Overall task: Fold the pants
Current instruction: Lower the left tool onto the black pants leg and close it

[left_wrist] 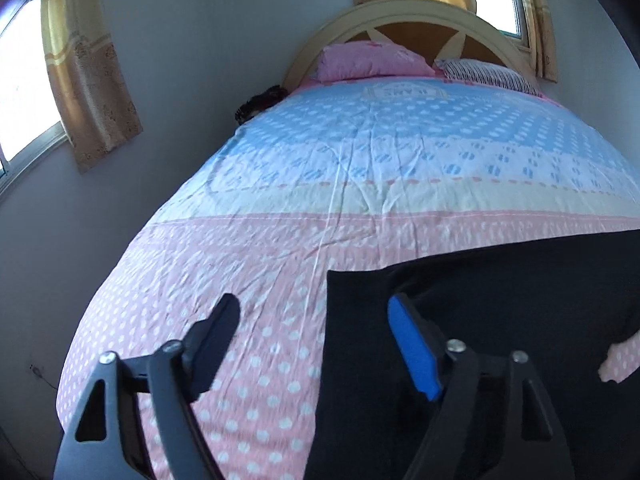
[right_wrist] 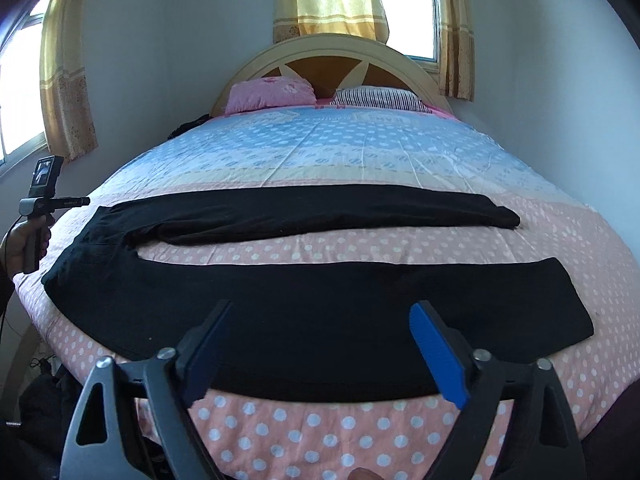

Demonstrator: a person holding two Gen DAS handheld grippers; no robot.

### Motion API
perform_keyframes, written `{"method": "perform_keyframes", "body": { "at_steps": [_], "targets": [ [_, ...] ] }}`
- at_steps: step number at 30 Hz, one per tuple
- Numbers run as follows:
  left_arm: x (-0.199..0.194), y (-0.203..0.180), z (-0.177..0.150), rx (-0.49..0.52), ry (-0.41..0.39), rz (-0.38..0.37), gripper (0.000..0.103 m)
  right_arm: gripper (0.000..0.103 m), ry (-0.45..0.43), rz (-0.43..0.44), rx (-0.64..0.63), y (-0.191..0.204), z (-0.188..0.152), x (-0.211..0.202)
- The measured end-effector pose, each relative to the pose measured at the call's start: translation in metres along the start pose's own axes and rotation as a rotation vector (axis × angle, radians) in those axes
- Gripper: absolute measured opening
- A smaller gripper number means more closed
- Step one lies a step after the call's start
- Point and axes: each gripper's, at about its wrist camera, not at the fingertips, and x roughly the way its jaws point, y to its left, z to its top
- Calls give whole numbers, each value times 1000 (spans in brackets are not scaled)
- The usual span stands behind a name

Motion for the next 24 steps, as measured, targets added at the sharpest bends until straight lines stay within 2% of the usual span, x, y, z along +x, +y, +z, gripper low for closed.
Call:
{"method": "perform_keyframes", "body": {
  "at_steps": [6, 9, 11, 15, 18, 20, 24],
  "targets": [
    [67, -3, 11, -10, 96, -119, 69, 81, 19, -87, 38, -55, 35, 23],
    [90, -7, 6, 2, 143, -144, 60, 81, 22, -121, 57, -75, 51, 31],
    [94, -6, 3, -9, 148, -182, 55, 81, 25, -128, 73, -87, 60, 38],
    [97, -4, 5, -4, 155, -267, 35, 81, 34, -113, 114, -105, 74, 55],
    [93, -8, 5, 28, 134, -248, 34, 81, 41, -110, 141, -119, 82, 69],
    [93, -7, 5, 37, 125, -250, 27, 81, 55, -112, 165, -131, 89, 79],
    [92, -5, 5, 39, 115, -259, 20, 81, 92, -152, 194, -159, 103, 100]
  ]
}}
